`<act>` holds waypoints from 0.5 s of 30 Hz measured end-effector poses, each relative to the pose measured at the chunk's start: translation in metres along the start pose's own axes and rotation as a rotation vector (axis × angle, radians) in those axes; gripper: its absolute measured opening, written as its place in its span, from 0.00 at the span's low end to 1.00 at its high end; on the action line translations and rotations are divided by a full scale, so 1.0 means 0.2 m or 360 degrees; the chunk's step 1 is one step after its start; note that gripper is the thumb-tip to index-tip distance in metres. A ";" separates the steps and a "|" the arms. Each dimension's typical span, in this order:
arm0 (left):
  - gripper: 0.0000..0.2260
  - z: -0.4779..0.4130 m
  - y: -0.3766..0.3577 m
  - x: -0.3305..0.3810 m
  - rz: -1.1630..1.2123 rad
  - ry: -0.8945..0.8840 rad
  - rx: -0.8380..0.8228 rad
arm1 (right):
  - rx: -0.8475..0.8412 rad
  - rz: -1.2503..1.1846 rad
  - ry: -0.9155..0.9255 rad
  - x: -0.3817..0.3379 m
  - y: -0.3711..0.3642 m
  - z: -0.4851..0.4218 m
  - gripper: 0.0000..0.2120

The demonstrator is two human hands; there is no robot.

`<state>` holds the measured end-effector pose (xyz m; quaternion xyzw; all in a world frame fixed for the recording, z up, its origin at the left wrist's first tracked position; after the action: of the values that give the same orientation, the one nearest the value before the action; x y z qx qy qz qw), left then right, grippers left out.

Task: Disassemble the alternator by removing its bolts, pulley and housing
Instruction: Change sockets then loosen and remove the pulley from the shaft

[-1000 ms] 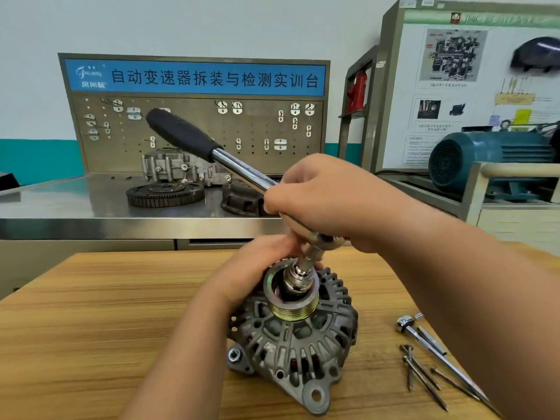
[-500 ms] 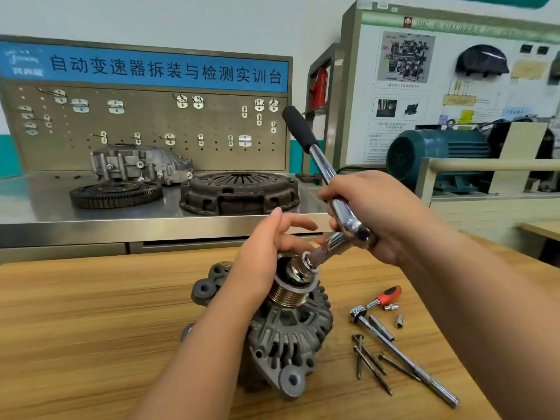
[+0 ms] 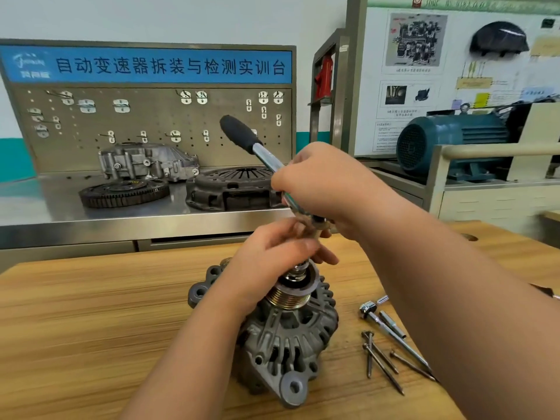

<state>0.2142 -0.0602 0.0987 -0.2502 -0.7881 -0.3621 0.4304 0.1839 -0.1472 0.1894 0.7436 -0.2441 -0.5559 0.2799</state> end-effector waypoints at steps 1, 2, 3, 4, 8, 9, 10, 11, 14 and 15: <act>0.10 0.01 0.00 -0.02 -0.0003 0.0019 0.0013 | -0.0032 0.0071 0.0039 0.00 0.00 0.00 0.10; 0.04 0.00 0.00 -0.02 -0.0034 0.0051 0.0027 | -0.0072 0.0141 0.0077 0.00 0.00 0.01 0.07; 0.02 -0.01 -0.01 -0.03 -0.0078 0.0107 0.0084 | -0.0108 0.0142 0.0113 0.00 0.00 0.01 0.07; 0.04 -0.02 -0.01 -0.04 -0.0145 0.0141 0.0103 | -0.0161 0.0085 0.0148 0.00 0.00 0.02 0.08; 0.11 -0.03 -0.02 -0.03 -0.0214 0.0158 0.0101 | -0.0520 0.0008 0.0456 0.01 0.04 0.02 0.09; 0.11 -0.03 -0.02 -0.02 -0.0246 0.0163 0.0111 | -0.0662 -0.0022 0.0515 0.01 0.04 0.02 0.10; 0.11 -0.03 -0.02 -0.01 -0.0276 0.0165 0.0138 | -0.0812 -0.0073 0.0552 0.01 0.04 0.02 0.11; 0.11 -0.02 -0.02 -0.01 -0.0291 0.0166 0.0176 | -0.0942 -0.0113 0.0575 0.01 0.03 0.02 0.12; 0.11 -0.02 -0.02 -0.01 -0.0379 0.0217 0.0248 | -0.1057 -0.0160 0.0612 0.00 0.02 0.01 0.14; 0.13 -0.01 -0.03 0.00 -0.0416 0.0242 0.0259 | -0.1031 -0.0222 0.0600 0.01 0.02 0.01 0.14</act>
<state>0.2116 -0.0657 0.0972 -0.0818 -0.8059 -0.3678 0.4567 0.1825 -0.1517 0.1917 0.7207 0.0515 -0.4753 0.5020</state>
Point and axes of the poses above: each hand's wrist, its own z-axis away from the middle knuckle, its own y-axis out of the back of the hand, x = y × z, the point moved 3 cm from there along -z, towards the middle knuckle, and after that the axes turned 14 degrees about -x, right-handed, at the moved point
